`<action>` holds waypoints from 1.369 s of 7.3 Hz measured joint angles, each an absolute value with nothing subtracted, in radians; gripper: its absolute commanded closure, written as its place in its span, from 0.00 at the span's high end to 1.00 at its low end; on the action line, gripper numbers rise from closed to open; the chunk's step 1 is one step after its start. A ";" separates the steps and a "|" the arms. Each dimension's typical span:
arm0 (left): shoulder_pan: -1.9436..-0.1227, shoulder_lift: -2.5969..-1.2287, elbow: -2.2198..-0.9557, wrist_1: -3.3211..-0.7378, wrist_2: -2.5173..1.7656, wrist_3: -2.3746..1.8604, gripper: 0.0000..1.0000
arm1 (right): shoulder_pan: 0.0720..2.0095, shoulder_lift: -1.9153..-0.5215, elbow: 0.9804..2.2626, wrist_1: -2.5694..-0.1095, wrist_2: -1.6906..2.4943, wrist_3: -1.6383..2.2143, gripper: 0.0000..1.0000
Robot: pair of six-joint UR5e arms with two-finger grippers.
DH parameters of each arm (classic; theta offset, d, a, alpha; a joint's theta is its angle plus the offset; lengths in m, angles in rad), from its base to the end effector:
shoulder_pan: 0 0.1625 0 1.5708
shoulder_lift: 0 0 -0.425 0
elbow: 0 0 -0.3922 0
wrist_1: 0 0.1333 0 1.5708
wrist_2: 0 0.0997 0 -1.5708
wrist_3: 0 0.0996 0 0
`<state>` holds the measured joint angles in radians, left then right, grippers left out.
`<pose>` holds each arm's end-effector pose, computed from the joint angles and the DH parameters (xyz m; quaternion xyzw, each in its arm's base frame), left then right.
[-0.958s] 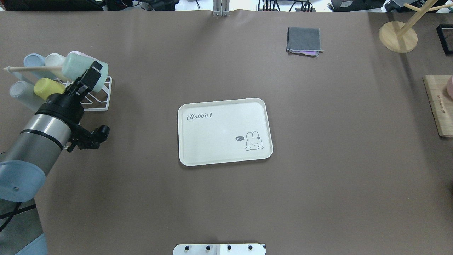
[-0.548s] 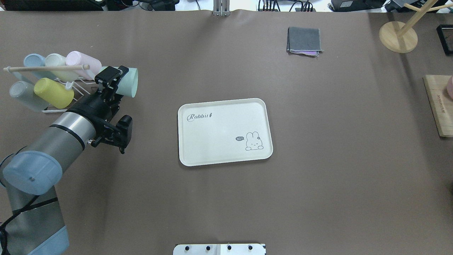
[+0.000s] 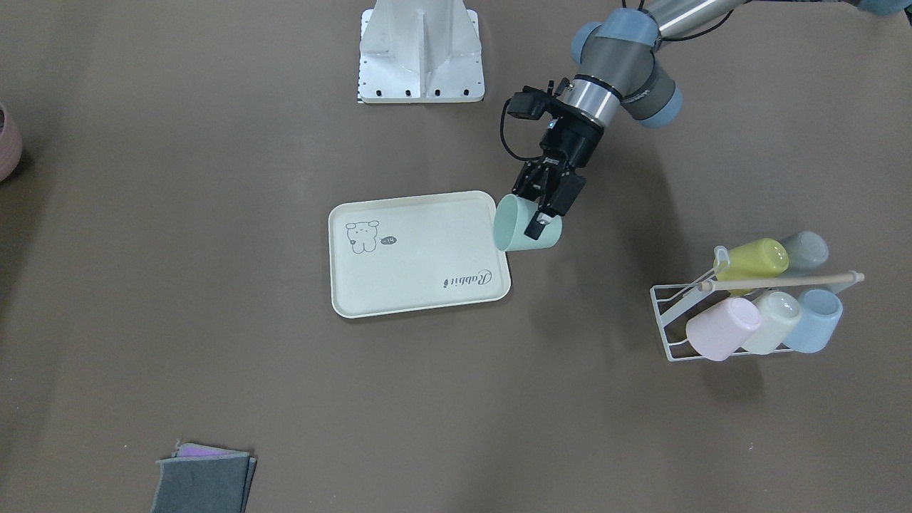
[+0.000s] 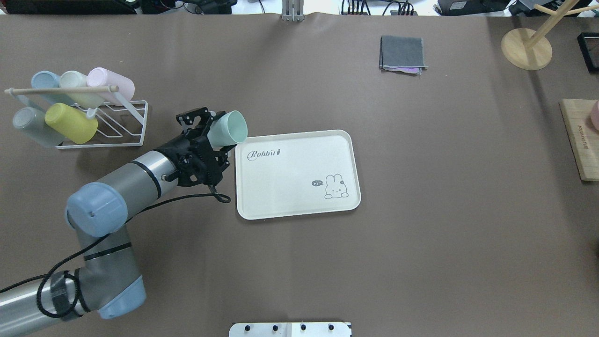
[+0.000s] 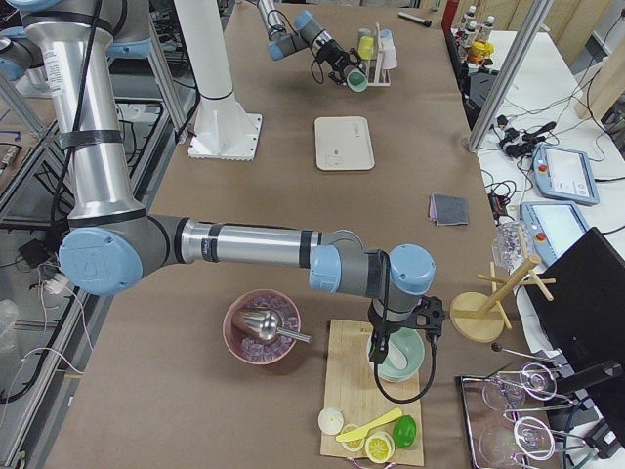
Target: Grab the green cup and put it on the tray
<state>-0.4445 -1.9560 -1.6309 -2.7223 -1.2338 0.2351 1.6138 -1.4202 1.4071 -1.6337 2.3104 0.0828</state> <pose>0.4747 -0.4102 0.2853 0.6876 0.1987 0.3396 0.6102 0.0897 -0.5464 0.6688 -0.0426 -0.3604 0.0723 0.9290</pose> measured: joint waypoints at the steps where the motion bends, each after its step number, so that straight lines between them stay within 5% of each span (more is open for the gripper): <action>1: -0.445 -2.025 -1.534 -2.808 -1.277 0.122 0.00 | 1.614 -1.420 1.406 -1.634 2.310 0.083 1.00; 7: -0.434 -2.218 -1.148 -3.278 -1.454 -0.217 0.00 | 1.614 -1.415 1.400 -1.634 2.309 0.084 1.00; 10: -0.424 -2.254 -1.080 -3.317 -1.520 -0.306 0.00 | 1.614 -1.415 1.397 -1.634 2.309 0.083 1.00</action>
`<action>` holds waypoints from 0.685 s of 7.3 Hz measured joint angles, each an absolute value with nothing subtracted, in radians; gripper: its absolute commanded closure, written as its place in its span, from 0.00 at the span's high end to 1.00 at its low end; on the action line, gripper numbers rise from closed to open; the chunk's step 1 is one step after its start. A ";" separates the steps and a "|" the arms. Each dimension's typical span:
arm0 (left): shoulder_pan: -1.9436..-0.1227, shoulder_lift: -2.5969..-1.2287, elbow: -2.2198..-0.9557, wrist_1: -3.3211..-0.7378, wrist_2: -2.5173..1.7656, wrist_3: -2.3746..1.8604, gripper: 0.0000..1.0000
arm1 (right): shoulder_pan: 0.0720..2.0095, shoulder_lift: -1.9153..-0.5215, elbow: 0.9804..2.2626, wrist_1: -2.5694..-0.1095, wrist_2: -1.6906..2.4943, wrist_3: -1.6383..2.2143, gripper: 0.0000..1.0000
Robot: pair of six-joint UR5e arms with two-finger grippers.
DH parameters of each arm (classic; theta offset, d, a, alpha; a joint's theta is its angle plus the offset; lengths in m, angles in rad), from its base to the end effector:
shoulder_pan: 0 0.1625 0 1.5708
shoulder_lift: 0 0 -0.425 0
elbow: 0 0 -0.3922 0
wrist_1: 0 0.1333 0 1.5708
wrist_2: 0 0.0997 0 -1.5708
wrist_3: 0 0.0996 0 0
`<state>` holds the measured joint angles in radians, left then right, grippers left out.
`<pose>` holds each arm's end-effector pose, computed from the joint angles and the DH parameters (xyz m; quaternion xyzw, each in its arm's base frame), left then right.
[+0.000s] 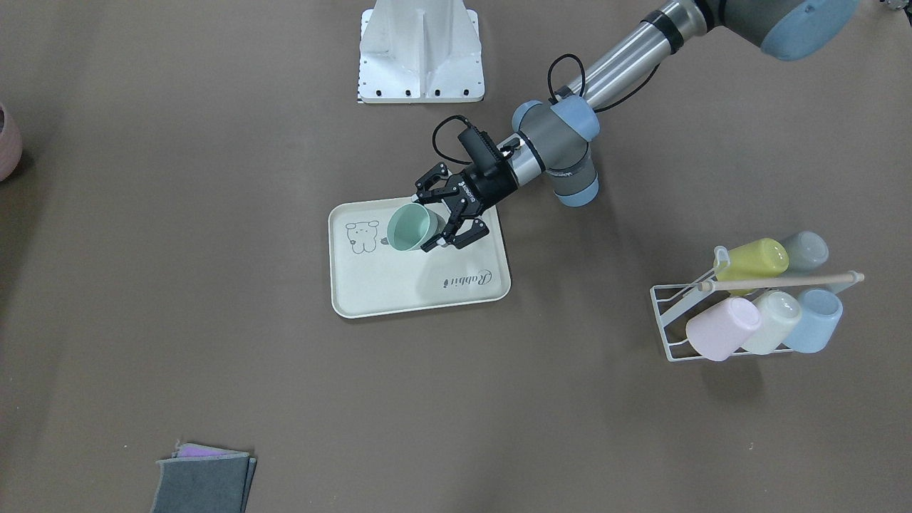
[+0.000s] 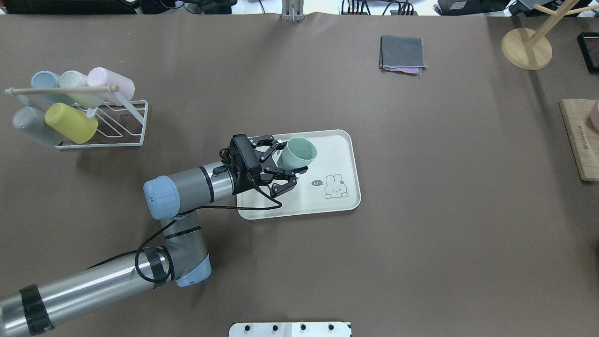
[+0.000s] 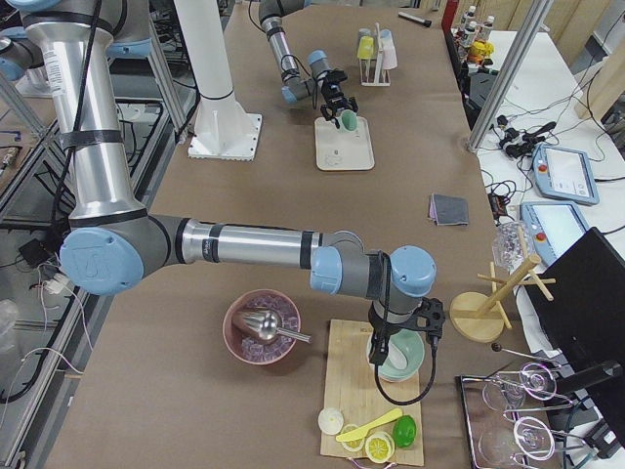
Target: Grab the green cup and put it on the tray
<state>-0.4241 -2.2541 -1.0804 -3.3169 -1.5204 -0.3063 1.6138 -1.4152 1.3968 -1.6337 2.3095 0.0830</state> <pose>0.5903 -0.4183 0.2881 0.6257 0.5369 0.2117 0.5248 0.0899 -0.5480 0.6711 -0.0451 -0.3599 0.0733 0.9290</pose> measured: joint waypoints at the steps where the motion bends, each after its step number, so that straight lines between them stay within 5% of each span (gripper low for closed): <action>1: -0.424 -2.257 -1.068 -3.315 -1.531 -0.311 0.00 | 1.614 -1.416 1.396 -1.634 2.309 0.083 1.00; 5: -0.425 -2.269 -1.043 -3.300 -1.577 -0.395 0.00 | 1.614 -1.417 1.394 -1.634 2.309 0.083 1.00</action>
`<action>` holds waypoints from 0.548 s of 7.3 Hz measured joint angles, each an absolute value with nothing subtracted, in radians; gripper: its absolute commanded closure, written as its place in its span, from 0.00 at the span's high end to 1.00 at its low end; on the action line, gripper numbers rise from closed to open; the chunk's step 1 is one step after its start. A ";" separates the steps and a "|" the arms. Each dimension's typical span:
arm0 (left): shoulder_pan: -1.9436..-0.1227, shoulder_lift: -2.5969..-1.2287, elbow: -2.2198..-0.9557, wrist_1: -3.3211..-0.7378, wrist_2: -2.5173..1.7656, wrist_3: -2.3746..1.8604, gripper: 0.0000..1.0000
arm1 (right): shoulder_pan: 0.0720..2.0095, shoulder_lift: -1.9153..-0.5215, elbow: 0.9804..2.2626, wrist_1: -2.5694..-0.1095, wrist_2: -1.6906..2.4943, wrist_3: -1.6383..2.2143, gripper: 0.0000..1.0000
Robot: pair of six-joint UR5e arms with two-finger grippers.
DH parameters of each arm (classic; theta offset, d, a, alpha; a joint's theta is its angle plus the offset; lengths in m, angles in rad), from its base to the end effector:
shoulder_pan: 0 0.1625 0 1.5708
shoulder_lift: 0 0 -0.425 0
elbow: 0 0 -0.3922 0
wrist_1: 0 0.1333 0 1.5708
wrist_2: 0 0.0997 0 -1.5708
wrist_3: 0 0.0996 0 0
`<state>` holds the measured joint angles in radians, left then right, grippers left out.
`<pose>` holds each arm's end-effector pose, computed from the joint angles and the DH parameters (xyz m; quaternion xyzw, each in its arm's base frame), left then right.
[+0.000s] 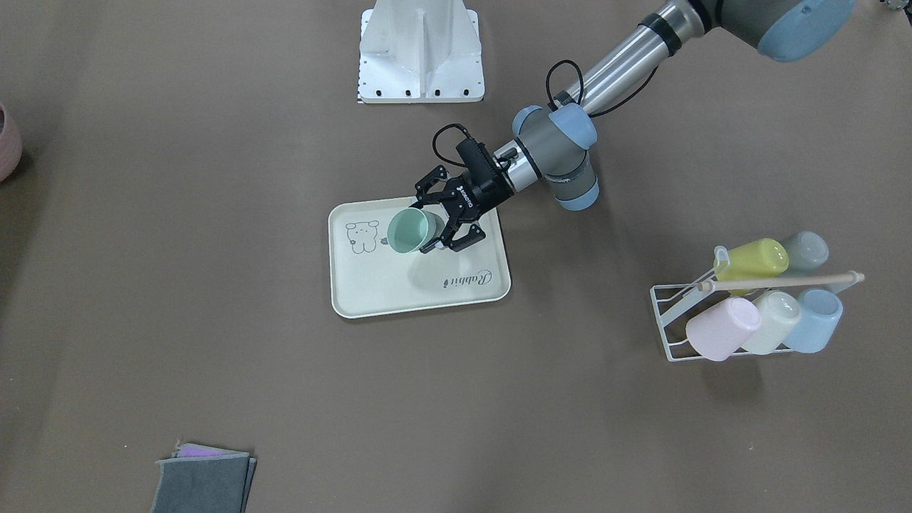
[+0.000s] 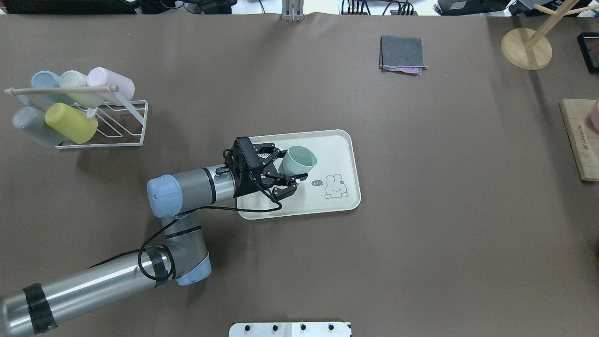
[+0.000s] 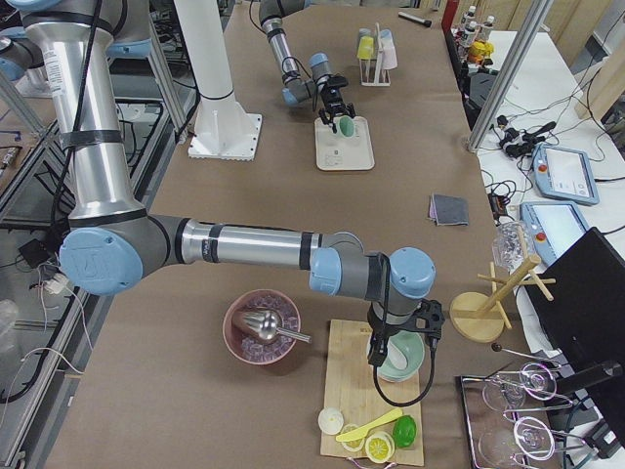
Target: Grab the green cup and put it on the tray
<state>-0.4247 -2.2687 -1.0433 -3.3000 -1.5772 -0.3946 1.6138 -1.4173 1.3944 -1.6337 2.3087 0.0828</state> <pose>0.6029 -0.4183 0.2951 0.5824 0.5677 0.2159 0.5403 0.0899 -0.5467 0.6734 -0.0472 -0.3594 0.0740 0.9290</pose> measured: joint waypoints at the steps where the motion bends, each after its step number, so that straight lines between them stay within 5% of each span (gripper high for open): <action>1: -0.425 -2.281 -1.041 -3.272 -1.579 -0.403 0.00 | 1.614 -1.417 1.394 -1.634 2.309 0.083 1.00; 4: -0.426 -2.311 -1.021 -3.234 -1.572 -0.403 0.00 | 1.614 -1.419 1.397 -1.633 2.316 0.083 1.00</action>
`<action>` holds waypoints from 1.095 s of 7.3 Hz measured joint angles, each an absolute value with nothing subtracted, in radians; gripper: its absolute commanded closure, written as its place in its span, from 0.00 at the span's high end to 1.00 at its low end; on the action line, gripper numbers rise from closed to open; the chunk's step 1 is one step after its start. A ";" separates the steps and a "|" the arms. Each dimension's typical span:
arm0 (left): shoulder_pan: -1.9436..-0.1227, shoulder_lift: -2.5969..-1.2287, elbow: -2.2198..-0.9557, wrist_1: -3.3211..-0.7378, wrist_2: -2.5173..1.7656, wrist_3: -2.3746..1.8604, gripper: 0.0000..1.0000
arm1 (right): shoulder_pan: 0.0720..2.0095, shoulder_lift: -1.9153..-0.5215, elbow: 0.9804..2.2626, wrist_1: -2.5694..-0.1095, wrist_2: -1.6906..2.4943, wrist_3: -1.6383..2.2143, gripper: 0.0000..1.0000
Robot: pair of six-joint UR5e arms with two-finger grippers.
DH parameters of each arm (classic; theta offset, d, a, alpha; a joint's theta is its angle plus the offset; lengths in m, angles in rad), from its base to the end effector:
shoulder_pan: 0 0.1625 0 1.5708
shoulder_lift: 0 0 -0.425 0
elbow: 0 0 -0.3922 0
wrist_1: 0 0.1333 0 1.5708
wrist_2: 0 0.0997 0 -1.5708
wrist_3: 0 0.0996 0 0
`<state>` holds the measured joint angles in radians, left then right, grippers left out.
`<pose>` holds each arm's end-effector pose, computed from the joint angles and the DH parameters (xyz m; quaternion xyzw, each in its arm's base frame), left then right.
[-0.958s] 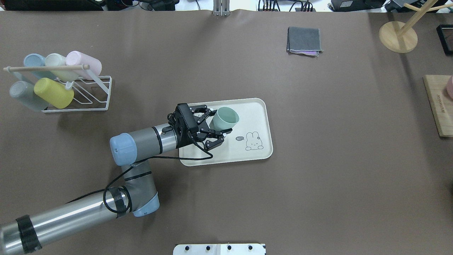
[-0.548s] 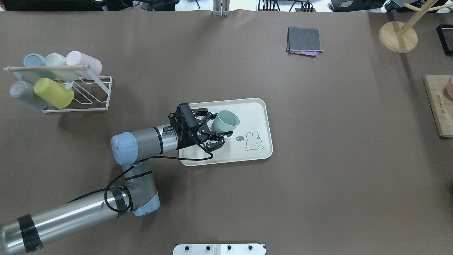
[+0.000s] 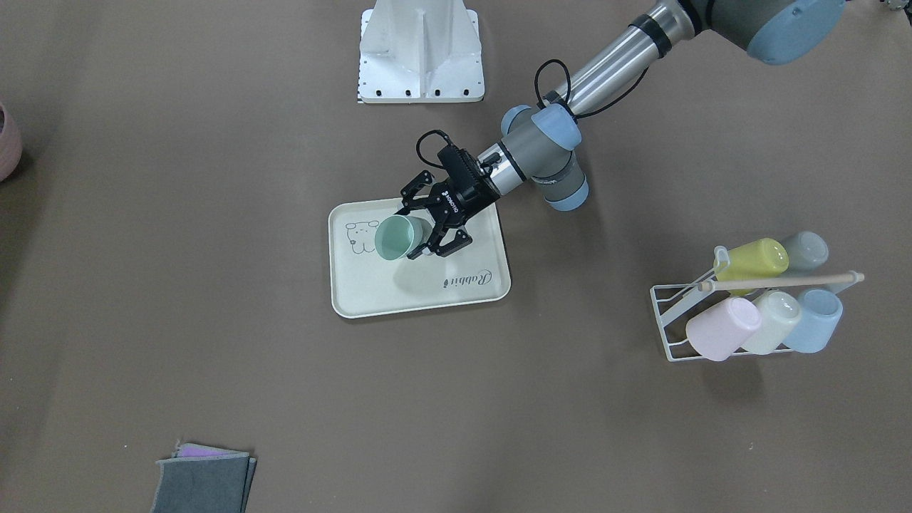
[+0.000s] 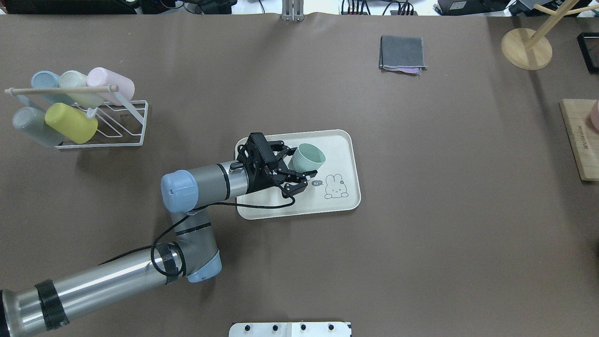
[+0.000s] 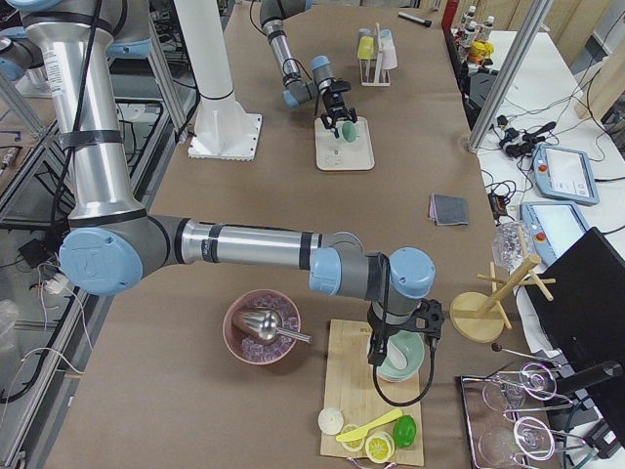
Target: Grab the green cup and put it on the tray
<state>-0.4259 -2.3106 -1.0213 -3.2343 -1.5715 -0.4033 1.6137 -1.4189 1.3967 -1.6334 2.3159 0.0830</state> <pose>0.6183 -0.4268 0.2787 0.5717 0.5592 0.2178 0.5594 0.0893 -0.5462 0.6727 -0.0468 -0.3628 0.0739 0.9278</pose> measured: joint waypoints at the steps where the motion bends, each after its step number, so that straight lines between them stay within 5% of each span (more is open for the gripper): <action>1: -0.426 -2.312 -1.016 -3.236 -1.564 -0.400 0.00 | 1.614 -1.419 1.398 -1.633 2.317 0.081 1.00; 6: -0.425 -2.314 -0.978 -3.306 -1.554 -0.394 0.00 | 1.614 -1.417 1.402 -1.632 2.318 0.074 1.00; 8: -0.425 -2.313 -0.976 -3.308 -1.554 -0.394 0.31 | 1.614 -1.416 1.401 -1.632 2.318 0.074 1.00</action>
